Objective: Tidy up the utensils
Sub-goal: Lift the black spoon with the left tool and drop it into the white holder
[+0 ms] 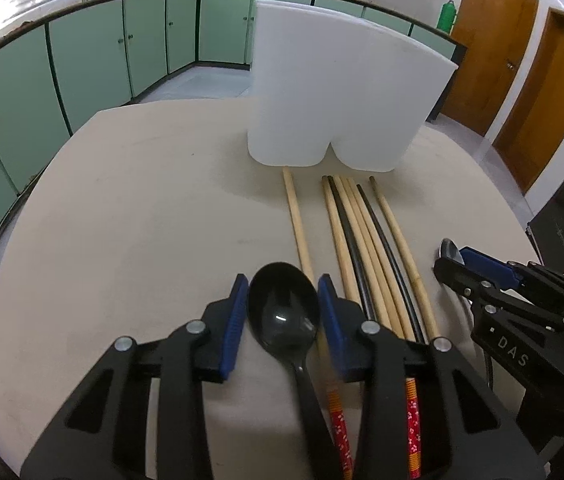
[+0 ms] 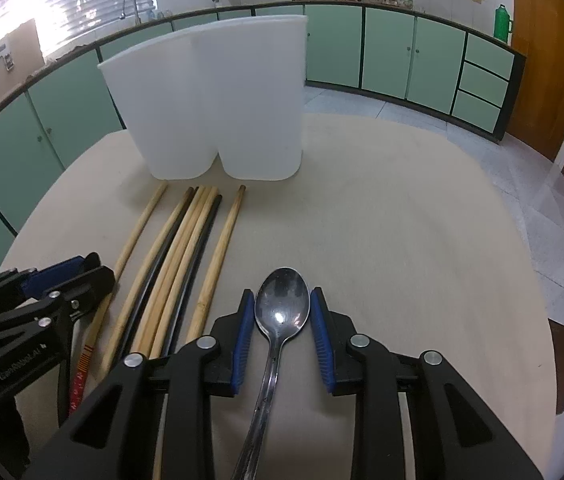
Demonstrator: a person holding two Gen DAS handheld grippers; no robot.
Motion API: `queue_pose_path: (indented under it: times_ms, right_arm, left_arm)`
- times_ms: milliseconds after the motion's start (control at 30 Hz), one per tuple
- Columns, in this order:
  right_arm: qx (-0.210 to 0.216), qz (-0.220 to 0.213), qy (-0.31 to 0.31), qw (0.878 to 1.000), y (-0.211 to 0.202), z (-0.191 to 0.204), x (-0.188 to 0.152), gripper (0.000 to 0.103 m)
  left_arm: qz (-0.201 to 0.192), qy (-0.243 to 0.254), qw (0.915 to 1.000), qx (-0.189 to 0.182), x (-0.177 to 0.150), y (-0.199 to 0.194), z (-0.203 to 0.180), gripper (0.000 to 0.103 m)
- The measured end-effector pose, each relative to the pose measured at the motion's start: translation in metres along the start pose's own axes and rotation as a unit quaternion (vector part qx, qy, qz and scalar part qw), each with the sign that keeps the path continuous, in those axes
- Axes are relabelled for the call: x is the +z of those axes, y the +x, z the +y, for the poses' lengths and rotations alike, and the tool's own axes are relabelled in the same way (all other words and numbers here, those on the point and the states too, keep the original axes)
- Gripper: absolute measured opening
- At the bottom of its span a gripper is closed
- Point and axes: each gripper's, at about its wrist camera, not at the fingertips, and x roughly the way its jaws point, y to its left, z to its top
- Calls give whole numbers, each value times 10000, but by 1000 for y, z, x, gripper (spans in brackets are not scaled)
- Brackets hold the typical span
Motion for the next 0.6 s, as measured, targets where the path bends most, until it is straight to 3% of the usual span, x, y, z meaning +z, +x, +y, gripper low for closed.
queue_pose_path:
  times_ms: [267,600]
  right_arm:
    - [149,-664,141,9976,-29,-12,3,28]
    - [546,-1609,172,9853,-77,-17,38,28]
  left_arm:
    - [-849,-21,9963,-101,4,-35,9,34]
    - [-1904,245,9811,-236,28,-73,-3,34]
